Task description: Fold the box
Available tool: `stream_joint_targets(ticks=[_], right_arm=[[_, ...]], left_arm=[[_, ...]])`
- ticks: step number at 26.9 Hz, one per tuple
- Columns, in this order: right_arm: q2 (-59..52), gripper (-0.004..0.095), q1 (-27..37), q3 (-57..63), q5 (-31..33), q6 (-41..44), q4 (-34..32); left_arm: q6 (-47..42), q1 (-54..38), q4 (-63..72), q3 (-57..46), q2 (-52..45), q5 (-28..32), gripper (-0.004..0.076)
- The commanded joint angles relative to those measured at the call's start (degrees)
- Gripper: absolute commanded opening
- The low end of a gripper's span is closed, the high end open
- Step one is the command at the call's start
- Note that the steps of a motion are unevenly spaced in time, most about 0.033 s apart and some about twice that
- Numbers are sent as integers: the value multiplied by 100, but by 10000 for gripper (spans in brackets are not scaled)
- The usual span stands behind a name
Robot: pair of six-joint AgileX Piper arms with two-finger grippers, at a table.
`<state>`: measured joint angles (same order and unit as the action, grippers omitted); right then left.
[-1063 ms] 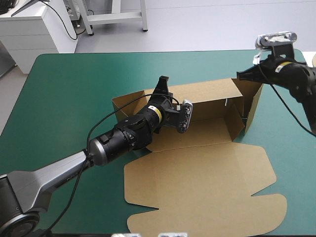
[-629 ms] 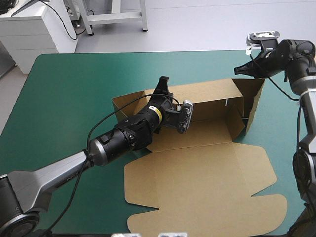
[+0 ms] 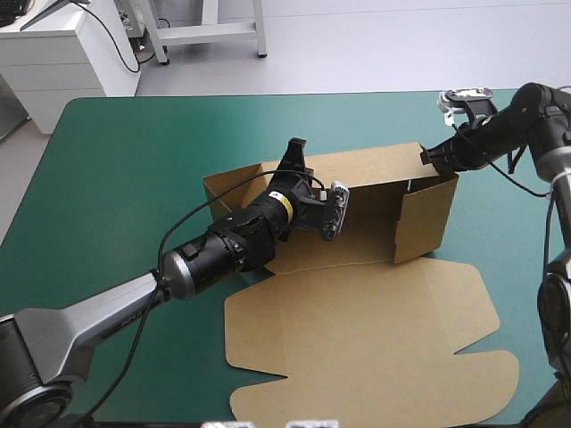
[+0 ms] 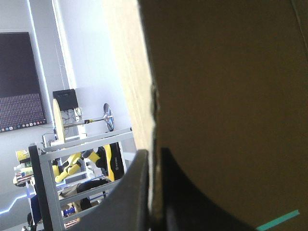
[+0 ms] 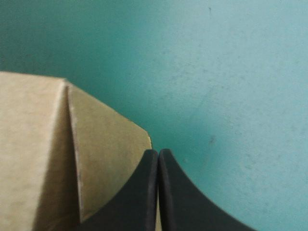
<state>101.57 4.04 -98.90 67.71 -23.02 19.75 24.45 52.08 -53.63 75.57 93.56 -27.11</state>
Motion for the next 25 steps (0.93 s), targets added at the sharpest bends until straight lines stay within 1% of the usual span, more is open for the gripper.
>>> stream_joint_targets(ticks=[1, 4, 6, 7, 8, 10, 13, 15, 17, 19, 21, 25], right_arm=[[-820, -19, 48, 602, -699, -469, 754], [-1210, -19, 48, 1416, -1342, -901, 1131], [-1594, -19, 48, 2191, -2185, -1222, 1417], [-1778, -19, 48, 2558, -2511, -1356, 1546], [-1950, -19, 48, 2904, -2890, -1647, 1773], [-2171, -19, 48, 3335, -3281, -2007, 2084], [-2406, -19, 48, 3798, -3678, -2335, 2362], [-2467, -19, 48, 3910, -3695, -2503, 2334], [-2493, -11, 48, 3910, -3519, -2576, 2160], [-2518, 30, 48, 3910, -3427, -2532, 1986], [-2554, 117, 48, 3910, -3337, -2544, 1834], [-2566, 331, 48, 3875, -3014, -2544, 1327]], left_arm=[[35, 77, 43, 102, -140, 174, -8], [35, 77, 43, 102, -140, 174, -8], [35, 77, 43, 102, -140, 174, -8], [35, 77, 34, 102, -140, 174, -8], [35, 77, 23, 102, -140, 174, -8], [35, 77, 23, 102, -140, 184, -8], [45, 77, 23, 102, -140, 198, -8], [45, 77, 23, 102, -140, 198, -8], [45, 77, 23, 102, -140, 198, -8], [45, 77, 23, 102, -140, 198, -8], [45, 77, 23, 102, -140, 198, -8], [45, 77, 23, 102, -140, 198, -8]])
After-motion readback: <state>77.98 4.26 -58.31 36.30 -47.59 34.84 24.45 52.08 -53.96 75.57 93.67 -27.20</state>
